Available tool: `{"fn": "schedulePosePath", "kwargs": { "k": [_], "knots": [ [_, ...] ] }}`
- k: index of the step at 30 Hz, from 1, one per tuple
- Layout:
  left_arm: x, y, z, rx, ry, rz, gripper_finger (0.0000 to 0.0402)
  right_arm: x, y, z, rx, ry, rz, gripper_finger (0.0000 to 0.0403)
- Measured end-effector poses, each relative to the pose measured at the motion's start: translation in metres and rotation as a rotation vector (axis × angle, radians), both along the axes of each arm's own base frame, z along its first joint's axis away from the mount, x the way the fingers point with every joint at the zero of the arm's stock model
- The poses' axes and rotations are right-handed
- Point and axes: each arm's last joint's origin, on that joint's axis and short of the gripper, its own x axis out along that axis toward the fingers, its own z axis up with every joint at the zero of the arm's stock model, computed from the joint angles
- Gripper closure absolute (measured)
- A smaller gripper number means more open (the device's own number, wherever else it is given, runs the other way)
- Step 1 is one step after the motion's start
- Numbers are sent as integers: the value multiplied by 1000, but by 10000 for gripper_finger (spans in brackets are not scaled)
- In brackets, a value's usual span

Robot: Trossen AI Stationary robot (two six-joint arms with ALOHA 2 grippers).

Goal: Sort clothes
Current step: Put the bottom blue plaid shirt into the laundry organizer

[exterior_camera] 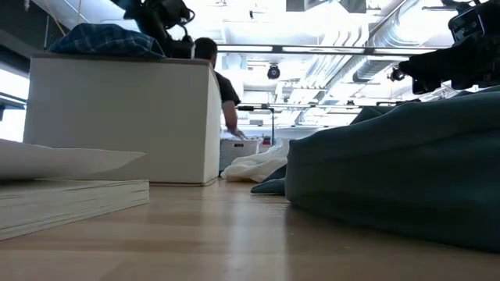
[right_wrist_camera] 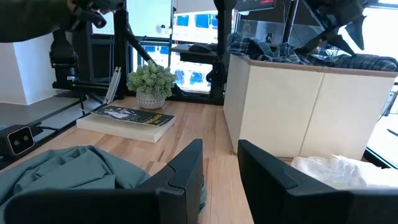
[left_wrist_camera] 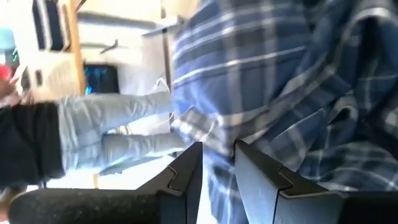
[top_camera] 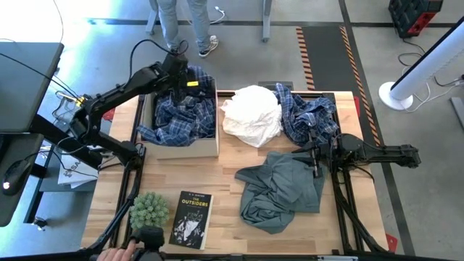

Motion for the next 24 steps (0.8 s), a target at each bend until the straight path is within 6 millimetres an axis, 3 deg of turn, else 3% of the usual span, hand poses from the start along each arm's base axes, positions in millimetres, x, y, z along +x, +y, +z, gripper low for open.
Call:
{"fn": "schedulePosePath", "kwargs": {
  "k": [10, 17, 21, 24],
  "knots": [
    [-8, 12, -6, -140, -165, 24, 319, 0, 0, 0, 0, 0, 0, 304],
    [-5, 14, -11, -148, -124, 6, 394, 0, 0, 0, 0, 0, 0, 304],
    [-2, 10, -4, -86, -139, 4, 399, 0, 0, 0, 0, 0, 0, 304],
    [-2, 3, 12, 23, -182, 11, 400, 0, 0, 0, 0, 0, 0, 304]
  ]
}}
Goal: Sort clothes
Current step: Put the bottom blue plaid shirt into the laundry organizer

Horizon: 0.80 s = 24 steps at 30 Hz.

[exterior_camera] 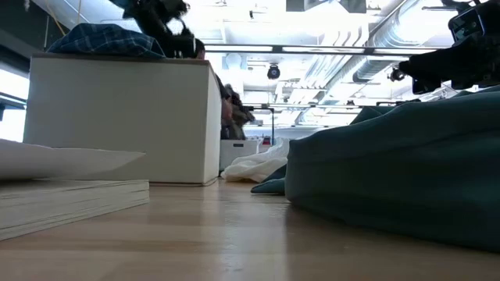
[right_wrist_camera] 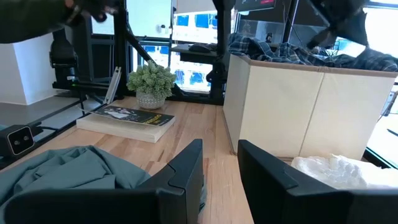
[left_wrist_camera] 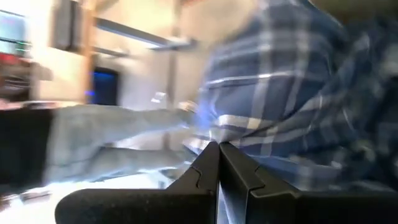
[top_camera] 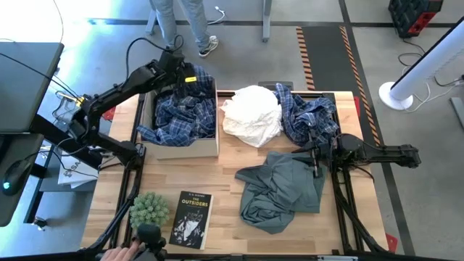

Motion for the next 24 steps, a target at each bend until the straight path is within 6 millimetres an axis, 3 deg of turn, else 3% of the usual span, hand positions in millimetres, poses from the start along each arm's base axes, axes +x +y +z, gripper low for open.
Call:
{"fn": "schedulePosePath", "kwargs": {
  "k": [7, 12, 18, 24],
  "knots": [
    [-14, -38, 44, 145, -154, -56, 401, 0, 0, 0, 0, 0, 0, 304],
    [-34, -81, 62, 59, -288, -152, 401, 0, 0, 0, 0, 0, 0, 304],
    [-59, -136, 76, -153, -478, -401, 401, 0, 0, 0, 0, 0, 0, 304],
    [-88, -171, 102, -177, -720, -666, 401, 0, 0, 0, 0, 0, 0, 304]
  ]
}}
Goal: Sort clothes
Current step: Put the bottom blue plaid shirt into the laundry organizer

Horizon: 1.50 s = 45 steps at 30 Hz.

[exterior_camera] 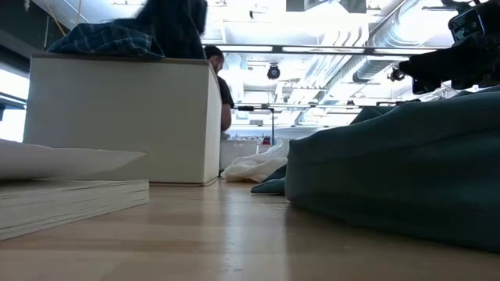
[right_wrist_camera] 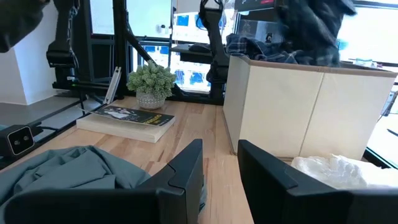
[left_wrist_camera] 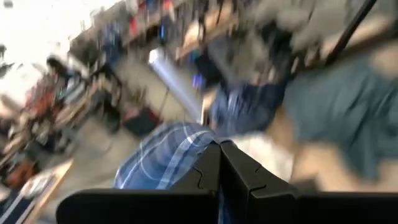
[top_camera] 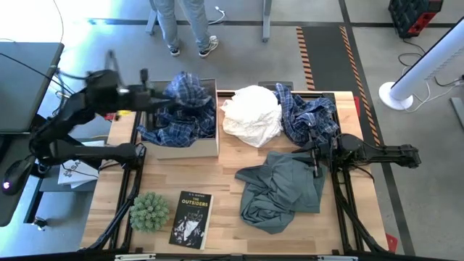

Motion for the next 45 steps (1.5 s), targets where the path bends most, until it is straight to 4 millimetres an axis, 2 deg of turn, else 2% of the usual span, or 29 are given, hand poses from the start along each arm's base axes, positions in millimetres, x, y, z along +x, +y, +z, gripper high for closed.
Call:
{"fn": "schedulePosePath", "kwargs": {
  "k": [3, 5, 9, 12, 16, 21, 24, 27, 29, 32, 39, 42, 45],
  "knots": [
    [-12, -6, 2, -44, -35, -20, 401, 0, 0, 0, 0, 0, 0, 304],
    [-14, -5, 0, -92, -19, 32, 401, 0, 0, 0, 0, 0, 0, 304],
    [1, 7, -23, -229, 128, 140, 401, 0, 0, 0, 0, 0, 0, 304],
    [23, 23, -60, -327, 294, 202, 401, 0, 0, 0, 0, 0, 1, 304],
    [51, 52, -130, -448, 570, 299, 401, 0, 0, 0, 0, 0, 0, 304],
    [68, 98, -211, -618, 827, 443, 401, 0, 0, 0, 0, 0, 0, 304],
    [72, 124, -244, -751, 902, 497, 401, 0, 0, 0, 0, 0, 1, 304],
    [74, 144, -265, -856, 959, 511, 401, 0, 0, 0, 0, 0, 1, 304],
    [76, 151, -266, -899, 996, 511, 401, 0, 0, 0, 0, 0, 0, 304],
    [79, 156, -247, -924, 1042, 534, 401, 0, 0, 0, 0, 0, 0, 304],
    [84, 142, -165, -822, 1012, 536, 398, 0, 0, 0, 0, 1, 0, 304],
    [82, 133, -128, -746, 971, 546, 397, 0, 0, 0, 0, 0, 0, 304],
    [79, 127, -100, -673, 887, 585, 395, 0, 0, 0, 0, 0, 0, 304]
  ]
}}
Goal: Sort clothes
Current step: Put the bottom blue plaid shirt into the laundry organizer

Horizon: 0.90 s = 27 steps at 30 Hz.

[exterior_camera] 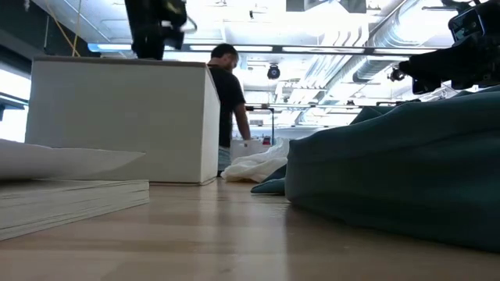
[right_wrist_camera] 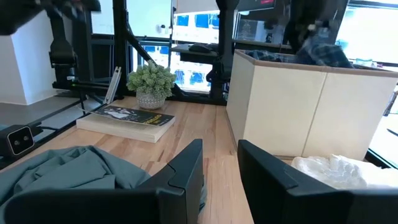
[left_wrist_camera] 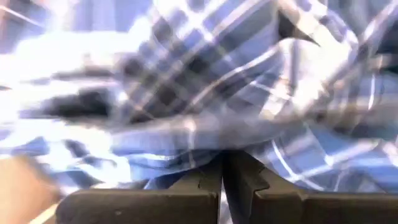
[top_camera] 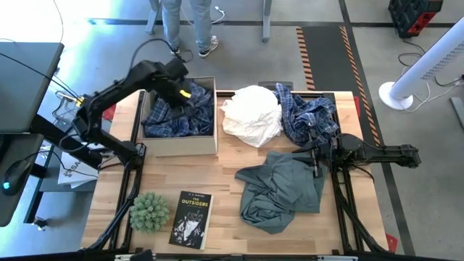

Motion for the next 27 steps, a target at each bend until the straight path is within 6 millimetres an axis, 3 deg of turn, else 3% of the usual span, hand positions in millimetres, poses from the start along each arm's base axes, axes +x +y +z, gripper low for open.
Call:
{"fn": "schedulePosePath", "kwargs": {
  "k": [4, 7, 10, 13, 16, 23, 27],
  "knots": [
    [-6, -9, 33, 82, -112, -5, 371, 0, 0, 0, 0, 0, 0, 304],
    [-6, -10, 46, 131, -254, -1, 341, 0, 0, 0, 0, 0, 1, 304],
    [-2, -9, 51, 118, -356, -15, 314, 0, 0, 0, 0, 0, 0, 304],
    [4, -2, 44, 118, -374, 3, 302, 0, 0, 0, 0, 0, 0, 304],
    [12, 8, 11, 79, -350, 45, 309, 0, 0, 0, 0, 0, 0, 304],
    [12, 10, -107, -20, -239, 110, 353, 0, 0, 0, 0, 0, 0, 304],
    [8, 5, -146, -15, -324, 169, 377, 0, 0, 0, 0, 0, 0, 304]
  ]
}}
